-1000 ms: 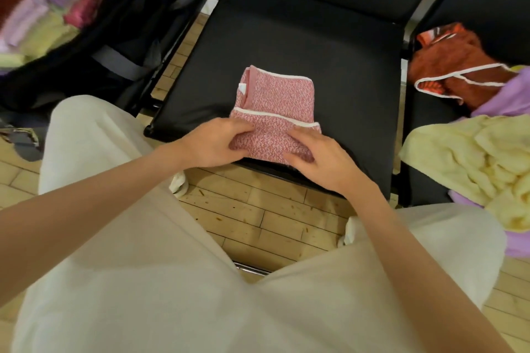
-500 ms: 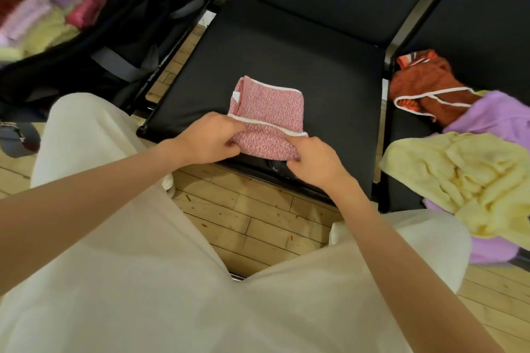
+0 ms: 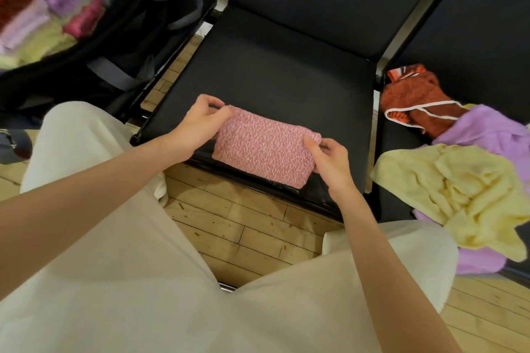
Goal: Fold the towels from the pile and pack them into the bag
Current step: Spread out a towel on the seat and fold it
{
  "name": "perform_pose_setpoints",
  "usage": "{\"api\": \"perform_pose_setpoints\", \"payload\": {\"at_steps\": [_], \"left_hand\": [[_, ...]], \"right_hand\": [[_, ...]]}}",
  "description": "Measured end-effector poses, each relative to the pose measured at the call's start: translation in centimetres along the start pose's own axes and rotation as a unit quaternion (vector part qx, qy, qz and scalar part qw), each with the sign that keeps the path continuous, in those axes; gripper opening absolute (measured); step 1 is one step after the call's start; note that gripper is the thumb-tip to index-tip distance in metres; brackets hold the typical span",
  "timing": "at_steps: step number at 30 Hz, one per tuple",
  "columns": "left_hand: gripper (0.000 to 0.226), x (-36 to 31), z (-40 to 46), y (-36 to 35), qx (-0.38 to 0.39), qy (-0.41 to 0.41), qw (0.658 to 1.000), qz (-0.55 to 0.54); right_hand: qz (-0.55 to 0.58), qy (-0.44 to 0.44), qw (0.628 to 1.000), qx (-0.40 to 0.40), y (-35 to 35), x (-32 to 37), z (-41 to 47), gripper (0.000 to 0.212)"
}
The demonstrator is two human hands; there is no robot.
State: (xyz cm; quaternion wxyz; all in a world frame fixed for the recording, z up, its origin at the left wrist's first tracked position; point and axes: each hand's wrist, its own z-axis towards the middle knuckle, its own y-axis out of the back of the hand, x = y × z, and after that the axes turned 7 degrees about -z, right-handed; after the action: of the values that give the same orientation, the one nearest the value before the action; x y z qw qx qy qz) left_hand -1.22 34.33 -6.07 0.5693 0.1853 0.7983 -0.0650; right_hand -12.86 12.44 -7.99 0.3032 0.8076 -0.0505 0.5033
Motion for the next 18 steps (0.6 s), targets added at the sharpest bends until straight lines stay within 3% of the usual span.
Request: {"api": "perform_pose_setpoints", "payload": {"at_steps": [3,6,9,13,18], "left_hand": [[0.058,0.4,1.1,-0.9,0.008,0.049,0.997,-0.059],[0.071,1.1,1.8,-1.7,0.024,0.048,0.998,0.022],[0.064,2.2,2.7,-2.2,0.034,0.033,0.989,0.137],[0.056,2.7,3.7,-2.7,0.005,0.066,0.95,0.305],[0.039,1.9,3.6,-3.3,0.013,0.103,0.93,0.351]], "right_hand": [[-0.009,-0.024,0.999,-0.019,-1.3,-1.3,1.0,0.038],[-0.061,-0.006,0.998,-0.01,-2.0,-1.8,1.5,0.034],[-0.151,-0.002,0.989,-0.002,-2.6,-2.2,2.4,0.043],[-0.22,-0.052,0.974,-0.02,-3.5,-2.6,3.5,0.043],[-0.225,-0.093,0.97,-0.014,-3.7,-1.5,3.4,0.041]]}}
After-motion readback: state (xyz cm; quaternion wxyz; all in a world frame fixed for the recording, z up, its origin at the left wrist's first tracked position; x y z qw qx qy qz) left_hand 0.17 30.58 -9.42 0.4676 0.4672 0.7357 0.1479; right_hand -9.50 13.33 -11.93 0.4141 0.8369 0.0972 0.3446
